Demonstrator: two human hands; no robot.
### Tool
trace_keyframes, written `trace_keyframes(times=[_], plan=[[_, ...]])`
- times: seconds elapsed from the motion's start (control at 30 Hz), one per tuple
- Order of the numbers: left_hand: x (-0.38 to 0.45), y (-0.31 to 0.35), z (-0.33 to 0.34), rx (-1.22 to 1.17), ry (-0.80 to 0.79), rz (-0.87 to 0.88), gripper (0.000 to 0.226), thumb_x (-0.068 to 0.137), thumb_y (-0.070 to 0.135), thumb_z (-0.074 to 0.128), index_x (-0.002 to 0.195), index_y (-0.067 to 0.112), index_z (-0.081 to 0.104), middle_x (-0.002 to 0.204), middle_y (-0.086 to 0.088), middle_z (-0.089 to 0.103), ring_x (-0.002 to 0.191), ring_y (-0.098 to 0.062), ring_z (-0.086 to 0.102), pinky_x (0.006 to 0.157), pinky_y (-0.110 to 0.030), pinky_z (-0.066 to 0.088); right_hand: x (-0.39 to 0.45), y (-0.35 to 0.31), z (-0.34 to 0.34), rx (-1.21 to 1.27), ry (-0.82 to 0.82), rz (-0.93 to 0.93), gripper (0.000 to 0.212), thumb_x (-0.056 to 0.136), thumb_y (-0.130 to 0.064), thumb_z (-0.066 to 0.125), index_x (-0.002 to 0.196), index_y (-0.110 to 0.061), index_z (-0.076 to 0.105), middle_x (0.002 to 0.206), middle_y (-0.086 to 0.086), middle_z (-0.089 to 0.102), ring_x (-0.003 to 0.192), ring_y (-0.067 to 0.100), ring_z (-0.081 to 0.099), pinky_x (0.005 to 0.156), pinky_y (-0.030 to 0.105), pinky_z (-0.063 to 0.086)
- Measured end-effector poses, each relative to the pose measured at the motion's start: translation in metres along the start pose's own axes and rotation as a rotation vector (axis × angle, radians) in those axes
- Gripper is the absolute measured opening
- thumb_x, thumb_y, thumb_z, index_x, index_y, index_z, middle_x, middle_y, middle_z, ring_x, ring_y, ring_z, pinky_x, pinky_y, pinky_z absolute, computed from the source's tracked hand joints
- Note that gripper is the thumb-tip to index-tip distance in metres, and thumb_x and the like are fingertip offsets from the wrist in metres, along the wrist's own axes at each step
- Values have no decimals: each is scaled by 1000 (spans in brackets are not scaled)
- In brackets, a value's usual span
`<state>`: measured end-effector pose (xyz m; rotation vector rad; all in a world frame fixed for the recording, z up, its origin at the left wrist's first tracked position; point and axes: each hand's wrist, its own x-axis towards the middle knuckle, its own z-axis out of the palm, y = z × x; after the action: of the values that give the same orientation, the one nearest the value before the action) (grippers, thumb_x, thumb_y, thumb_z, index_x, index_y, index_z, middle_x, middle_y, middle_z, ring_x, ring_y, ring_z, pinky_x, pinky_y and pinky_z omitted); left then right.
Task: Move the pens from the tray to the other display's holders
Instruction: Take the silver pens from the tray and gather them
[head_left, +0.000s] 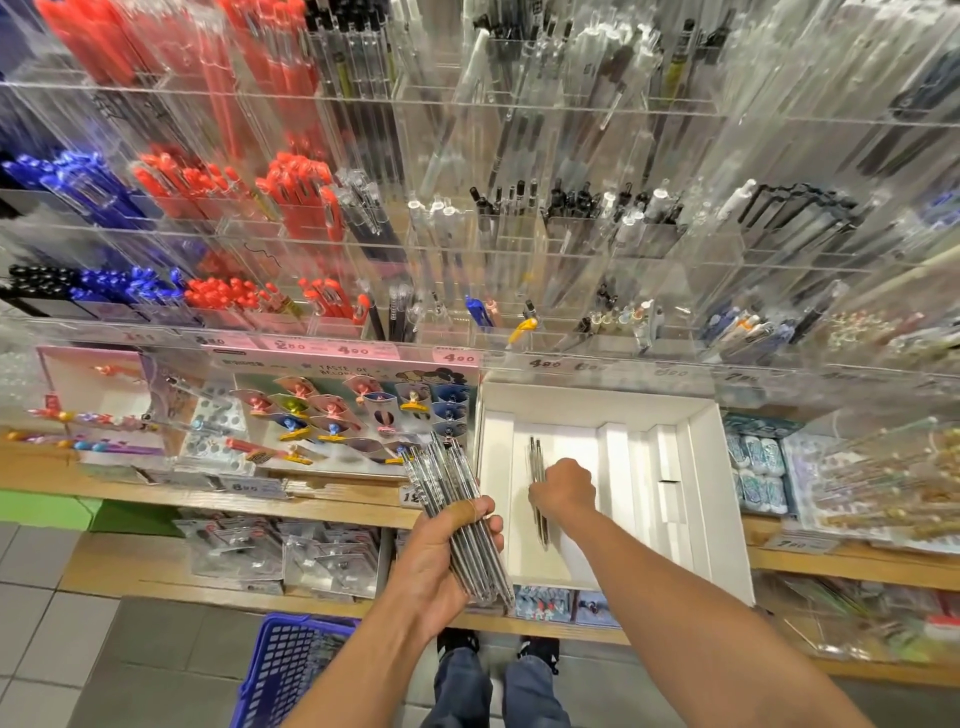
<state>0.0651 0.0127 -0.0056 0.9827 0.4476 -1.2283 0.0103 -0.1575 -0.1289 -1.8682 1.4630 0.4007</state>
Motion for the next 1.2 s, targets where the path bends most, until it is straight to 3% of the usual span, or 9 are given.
trace_keyframes(times=[0.1, 0.17, 0.23, 0.3, 0.53, 0.67, 0.8, 1.07, 1.2], plan=[[2, 0, 1, 6, -5, 0, 10, 64, 7, 75, 71, 1, 74, 70, -14, 65, 59, -19, 65, 60, -29, 59, -7, 3, -14, 79, 40, -68, 38, 82, -11, 68, 56, -16, 41, 55, -4, 42, 49, 12, 41, 46, 21, 31], [3, 0, 3, 31, 21, 16, 30, 58, 7, 78, 85, -4, 70, 73, -14, 65, 61, -19, 67, 60, -29, 59, -21, 6, -27, 226, 25, -134, 16, 82, -19, 74, 77, -15, 59, 74, -6, 57, 67, 13, 56, 62, 22, 41], [5, 0, 6, 53, 50, 43, 54, 52, 8, 82, 101, -7, 64, 76, -14, 66, 63, -19, 68, 58, -29, 60, -43, 6, -42, 426, -25, -174, 26, 80, -26, 77, 98, -18, 62, 88, -6, 66, 78, 11, 64, 64, 21, 46], [8, -1, 8, 78, 64, 66, 67, 52, 8, 83, 113, -9, 61, 78, -14, 67, 64, -19, 69, 57, -30, 59, -70, 5, -57, 543, -59, -263, 26, 78, -31, 79, 96, -25, 61, 84, -5, 69, 77, 10, 67, 61, 19, 45], [9, -7, 15, -41, -86, 1, 50, 80, 19, 75, 117, -11, 58, 114, -36, 66, 102, -41, 70, 74, -40, 61, -140, -10, -61, 670, -115, -512, 17, 74, -26, 83, 82, -28, 68, 77, -8, 70, 68, 5, 65, 67, 21, 55], [10, -10, 15, -107, -84, -51, 21, 74, 14, 76, 85, -4, 74, 98, -31, 70, 89, -36, 74, 70, -38, 62, -148, -16, -48, 607, 14, -584, 16, 71, -24, 84, 70, -27, 69, 70, -7, 66, 60, 0, 57, 60, 12, 45], [9, -6, 6, -68, -66, -79, 15, 70, 8, 75, 80, -2, 74, 90, -24, 70, 78, -31, 70, 71, -42, 60, -139, -11, -53, 776, -179, -536, 12, 73, -39, 77, 78, -29, 73, 73, -7, 71, 61, 1, 62, 59, 17, 50], [0, 1, -16, -71, 19, -70, 27, 57, 6, 78, 81, 0, 68, 69, -13, 64, 55, -18, 65, 55, -29, 59, -12, -3, -10, 208, 69, -162, 26, 89, -25, 65, 110, -12, 58, 106, 5, 66, 99, 23, 63, 75, 23, 42], [-8, 8, -31, -46, 38, -38, 26, 64, 5, 74, 89, -1, 67, 74, -13, 64, 60, -20, 64, 58, -31, 59, 13, -10, 5, 53, 83, -96, 22, 92, -24, 60, 105, -7, 55, 103, 11, 64, 92, 29, 62, 70, 28, 44]])
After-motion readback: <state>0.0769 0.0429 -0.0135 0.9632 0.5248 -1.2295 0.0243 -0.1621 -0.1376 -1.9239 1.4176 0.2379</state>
